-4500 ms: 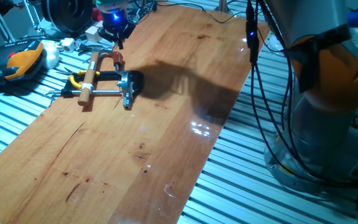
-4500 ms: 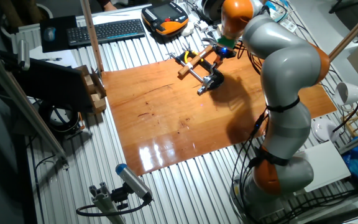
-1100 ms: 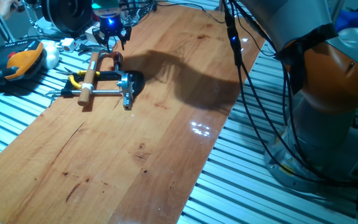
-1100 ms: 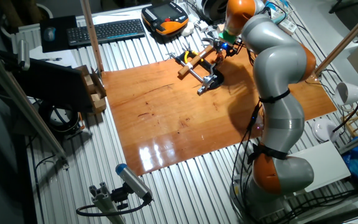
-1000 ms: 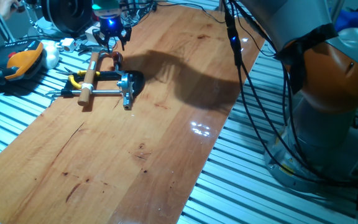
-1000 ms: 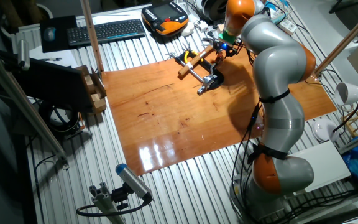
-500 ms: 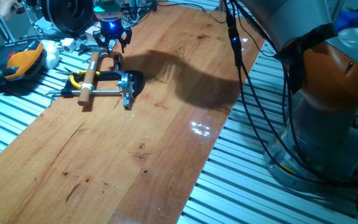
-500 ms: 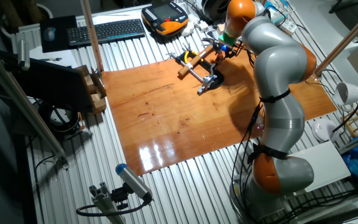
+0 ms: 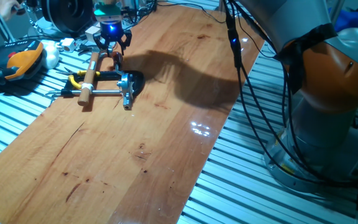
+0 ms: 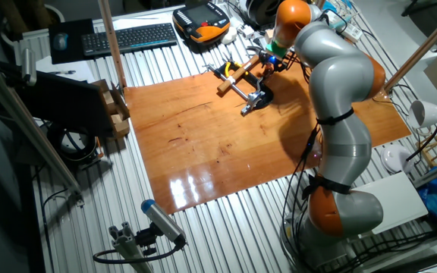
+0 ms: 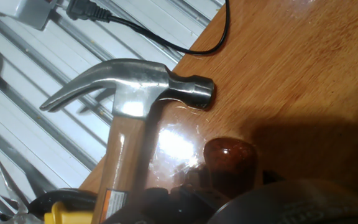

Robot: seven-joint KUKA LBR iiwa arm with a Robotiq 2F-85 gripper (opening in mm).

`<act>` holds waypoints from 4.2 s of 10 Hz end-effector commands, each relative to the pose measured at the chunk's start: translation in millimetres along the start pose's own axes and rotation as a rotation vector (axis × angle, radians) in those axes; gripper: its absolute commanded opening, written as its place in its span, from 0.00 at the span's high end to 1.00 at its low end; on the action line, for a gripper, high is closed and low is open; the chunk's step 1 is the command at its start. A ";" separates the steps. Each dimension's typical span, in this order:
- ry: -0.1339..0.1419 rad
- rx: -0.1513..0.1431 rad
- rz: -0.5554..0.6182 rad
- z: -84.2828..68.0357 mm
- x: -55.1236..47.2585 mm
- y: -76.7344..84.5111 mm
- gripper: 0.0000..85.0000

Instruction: Pull up the lever

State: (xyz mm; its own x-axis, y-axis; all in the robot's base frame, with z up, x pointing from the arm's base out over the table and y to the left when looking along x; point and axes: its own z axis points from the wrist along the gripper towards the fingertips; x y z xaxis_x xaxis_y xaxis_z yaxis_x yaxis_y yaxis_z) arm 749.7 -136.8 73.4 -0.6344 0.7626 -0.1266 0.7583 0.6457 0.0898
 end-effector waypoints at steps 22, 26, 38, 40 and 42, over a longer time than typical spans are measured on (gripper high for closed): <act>0.012 -0.009 0.062 20.1 8.8 -2.4 0.40; 0.014 -0.015 0.067 21.2 13.4 0.4 0.60; -0.003 0.036 0.052 -13.0 23.2 9.4 1.00; 0.002 0.037 0.043 -13.1 23.6 10.4 1.00; 0.000 0.029 0.051 -11.5 24.5 12.1 0.40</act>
State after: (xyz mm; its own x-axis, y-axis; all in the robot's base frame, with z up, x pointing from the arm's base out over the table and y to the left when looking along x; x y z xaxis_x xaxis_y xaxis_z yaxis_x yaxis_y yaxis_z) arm 741.7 -109.8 82.9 -0.5937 0.7952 -0.1232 0.7945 0.6036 0.0672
